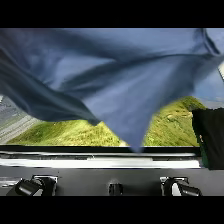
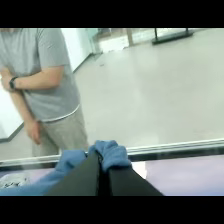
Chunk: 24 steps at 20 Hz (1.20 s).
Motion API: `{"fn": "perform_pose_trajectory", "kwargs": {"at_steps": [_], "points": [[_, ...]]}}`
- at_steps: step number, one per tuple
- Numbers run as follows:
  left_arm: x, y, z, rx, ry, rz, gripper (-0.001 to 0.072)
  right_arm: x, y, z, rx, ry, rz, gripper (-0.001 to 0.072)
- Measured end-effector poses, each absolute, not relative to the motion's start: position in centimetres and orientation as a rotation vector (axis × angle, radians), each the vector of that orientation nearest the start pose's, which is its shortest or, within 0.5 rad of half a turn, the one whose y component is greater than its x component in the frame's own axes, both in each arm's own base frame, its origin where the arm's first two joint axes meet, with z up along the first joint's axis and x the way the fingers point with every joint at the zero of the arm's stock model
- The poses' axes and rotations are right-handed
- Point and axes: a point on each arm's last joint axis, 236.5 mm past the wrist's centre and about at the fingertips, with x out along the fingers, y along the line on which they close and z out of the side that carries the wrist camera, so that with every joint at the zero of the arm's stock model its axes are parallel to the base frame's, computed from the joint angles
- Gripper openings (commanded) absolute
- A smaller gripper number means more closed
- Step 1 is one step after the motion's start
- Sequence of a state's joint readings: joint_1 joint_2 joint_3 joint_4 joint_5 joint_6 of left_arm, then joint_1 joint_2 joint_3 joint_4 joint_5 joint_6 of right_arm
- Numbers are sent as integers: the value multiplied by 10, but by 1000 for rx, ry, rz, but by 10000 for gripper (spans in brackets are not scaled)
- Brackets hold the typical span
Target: Fold the clothes and pants, and hang the long-sleeved shirts on hangers.
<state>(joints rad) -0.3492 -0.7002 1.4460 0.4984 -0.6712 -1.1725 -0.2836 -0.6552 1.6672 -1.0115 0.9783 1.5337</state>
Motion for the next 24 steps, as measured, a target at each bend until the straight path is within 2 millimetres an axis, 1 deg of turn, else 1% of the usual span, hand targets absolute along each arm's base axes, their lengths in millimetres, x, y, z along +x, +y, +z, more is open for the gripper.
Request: {"fn": "perform_pose_trajectory", "kwargs": {"at_steps": [1, 2, 3, 4, 6, 8, 10, 11, 12, 13, 14, 15, 17, 18, 19, 20, 21, 22, 23, 24], "points": [[215, -215, 504, -457, -100, -986, 20, 241, 35, 506, 256, -89, 173, 35], [222, -216, 494, -443, -63, -965, 20, 237, 34, 505, 253, -86, 163, 35], [233, -217, 479, -431, -15, -939, 20, 237, 33, 498, 258, -58, 157, 35], [247, -219, 458, -423, 53, -905, 20, 244, 31, 484, 267, 2, 147, 35], [284, -223, 404, -423, 205, -829, 21, 273, 24, 440, 306, 177, 129, 35], [325, -228, 336, -442, 364, -744, 21, 318, 12, 383, 360, 375, 113, 35], [368, -228, 266, -480, 507, -646, 22, 372, 2, 314, 442, 565, 113, 35], [388, -227, 233, -513, 572, -593, 23, 399, 3, 276, 505, 660, 131, 35], [406, -224, 202, -541, 630, -541, 23, 423, 8, 244, 573, 735, 159, 35], [423, -219, 170, -575, 690, -487, 23, 443, 18, 211, 645, 811, 191, 35], [434, -216, 142, -608, 743, -445, 24, 460, 30, 175, 717, 896, 224, 35], [443, -213, 117, -641, 795, -410, 24, 473, 46, 145, 780, 968, 260, 35], [451, -212, 70, -712, 902, -355, 25, 486, 80, 96, 857, 1090, 316, 36], [452, -214, 52, -737, 950, -339, 26, 488, 96, 72, 870, 1149, 338, 36], [449, -216, 34, -754, 1004, -326, 38, 489, 112, 54, 878, 1195, 358, 40], [447, -217, 21, -769, 1046, -317, 128, 489, 123, 41, 880, 1226, 370, 140], [445, -215, 12, -782, 1076, -308, 381, 489, 129, 31, 881, 1249, 375, 342], [444, -210, 5, -793, 1108, -298, 642, 490, 129, 26, 882, 1256, 374, 524], [443, -203, 3, -805, 1131, -294, 720, 492, 122, 26, 878, 1249, 368, 591], [442, -191, 3, -803, 1159, -301, 720, 491, 110, 29, 868, 1246, 360, 663]]}}
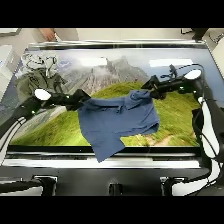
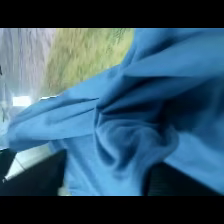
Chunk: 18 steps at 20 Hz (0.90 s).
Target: Fold the clothes and pants, and hang the long-sleeved shirts on hangers.
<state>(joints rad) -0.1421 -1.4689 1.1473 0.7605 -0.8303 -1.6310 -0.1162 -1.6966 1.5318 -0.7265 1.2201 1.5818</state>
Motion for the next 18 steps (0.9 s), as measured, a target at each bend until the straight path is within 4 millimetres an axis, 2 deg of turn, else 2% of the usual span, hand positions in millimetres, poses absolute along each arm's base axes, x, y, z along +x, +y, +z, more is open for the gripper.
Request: {"fn": "perform_pose_trajectory", "kwargs": {"at_steps": [2, 3, 5, 7, 9, 12, 15, 16, 18], "points": [[431, -160, 2, -796, 1238, -318, 720, 478, 69, 32, 810, 1267, 306, 667], [421, -145, -1, -792, 1289, -321, 720, 462, 43, 30, 770, 1307, 260, 668], [383, -121, -21, -758, 1443, -317, 720, 420, 0, 13, 707, 1425, 152, 701], [343, -112, -48, -739, 1578, -302, 720, 372, -21, -9, 679, 1536, 79, 702], [309, -123, -69, -755, 1666, -330, 720, 332, -24, -33, 677, 1617, 42, 709], [284, -147, -88, -790, 1694, -379, 719, 300, -13, -60, 725, 1655, 42, 708], [281, -169, -93, -823, 1668, -405, 715, 300, 1, -68, 792, 1616, 65, 707], [283, -174, -95, -828, 1654, -405, 678, 304, 3, -69, 816, 1594, 67, 707], [289, -182, -100, -838, 1622, -391, 494, 309, 7, -70, 847, 1562, 70, 706]]}}
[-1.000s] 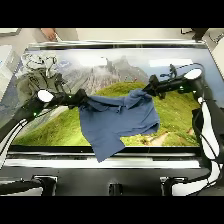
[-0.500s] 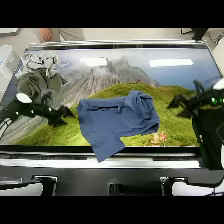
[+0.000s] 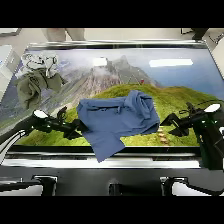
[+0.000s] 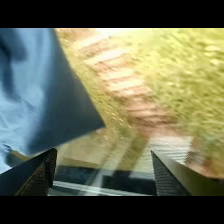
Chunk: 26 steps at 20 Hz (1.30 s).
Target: Fold the clothes and pants, and hang the long-sleeved shirts on hangers.
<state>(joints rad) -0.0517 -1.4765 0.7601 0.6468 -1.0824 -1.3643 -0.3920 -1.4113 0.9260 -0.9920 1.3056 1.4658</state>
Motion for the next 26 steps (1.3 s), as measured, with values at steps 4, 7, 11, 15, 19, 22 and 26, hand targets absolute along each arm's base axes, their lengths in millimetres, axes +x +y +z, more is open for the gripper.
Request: {"fn": "perform_pose_trajectory", "kwargs": {"at_steps": [4, 7, 11, 15, 19, 22, 26], "points": [[305, -186, -110, -830, 1549, -342, 23, 319, 15, -75, 860, 1530, 78, 705], [312, -191, -106, -835, 1517, -357, 22, 328, 37, -83, 809, 1523, 108, 635], [317, -195, -95, -834, 1488, -384, 22, 336, 71, -92, 723, 1517, 160, 30], [334, -197, -69, -814, 1406, -429, 21, 344, 85, -79, 658, 1494, 209, 34], [389, -188, 36, -735, 1104, -535, 21, 390, 56, 11, 372, 1272, 240, 33], [417, -170, 187, -632, 730, -615, 21, 428, 23, 153, 144, 913, 180, 34], [357, -149, 408, -477, 193, -677, 21, 387, 8, 372, 1, 382, 107, 35]]}}
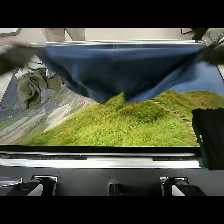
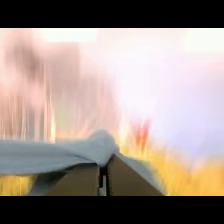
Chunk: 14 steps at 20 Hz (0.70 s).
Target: Fold the clothes and pants, and hang the long-sleeved shirts on hangers.
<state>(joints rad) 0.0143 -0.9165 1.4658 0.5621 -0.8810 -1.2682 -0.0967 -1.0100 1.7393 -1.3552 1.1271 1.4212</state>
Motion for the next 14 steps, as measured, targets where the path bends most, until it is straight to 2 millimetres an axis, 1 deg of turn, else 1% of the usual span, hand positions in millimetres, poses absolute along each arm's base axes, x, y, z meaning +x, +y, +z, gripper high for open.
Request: {"fn": "perform_pose_trajectory", "kwargs": {"at_steps": [1, 2, 3, 4, 5, 6, 7, 8, 9, 10, 11, 12, 13, 14], "points": [[329, -145, 451, -447, 74, -682, 21, 362, 10, 413, -13, 271, 101, 35], [300, -141, 485, -422, -30, -683, 21, 339, 12, 445, -22, 179, 99, 35], [273, -137, 513, -407, -119, -682, 21, 315, 14, 474, -28, 92, 95, 35], [247, -133, 536, -395, -203, -680, 21, 296, 16, 496, -32, 16, 94, 35], [226, -129, 554, -390, -271, -674, 21, 278, 18, 518, -34, -60, 92, 35], [210, -125, 567, -388, -326, -667, 21, 264, 18, 534, -35, -122, 87, 35], [197, -121, 578, -388, -373, -660, 21, 252, 19, 549, -36, -179, 84, 35], [187, -118, 586, -389, -407, -654, 21, 244, 19, 559, -34, -220, 83, 35], [183, -116, 590, -391, -428, -648, 21, 241, 19, 564, -32, -240, 81, 35], [185, -113, 591, -384, -433, -635, 21, 242, 18, 564, -31, -241, 81, 35], [191, -111, 588, -381, -421, -618, 21, 247, 18, 561, -31, -228, 82, 34], [204, -110, 581, -369, -387, -597, 21, 259, 18, 551, -29, -183, 85, 34], [224, -109, 564, -347, -319, -571, 21, 275, 18, 533, -21, -110, 92, 34], [247, -109, 543, -325, -233, -543, 21, 299, 18, 504, -1, 2, 103, 34]]}}
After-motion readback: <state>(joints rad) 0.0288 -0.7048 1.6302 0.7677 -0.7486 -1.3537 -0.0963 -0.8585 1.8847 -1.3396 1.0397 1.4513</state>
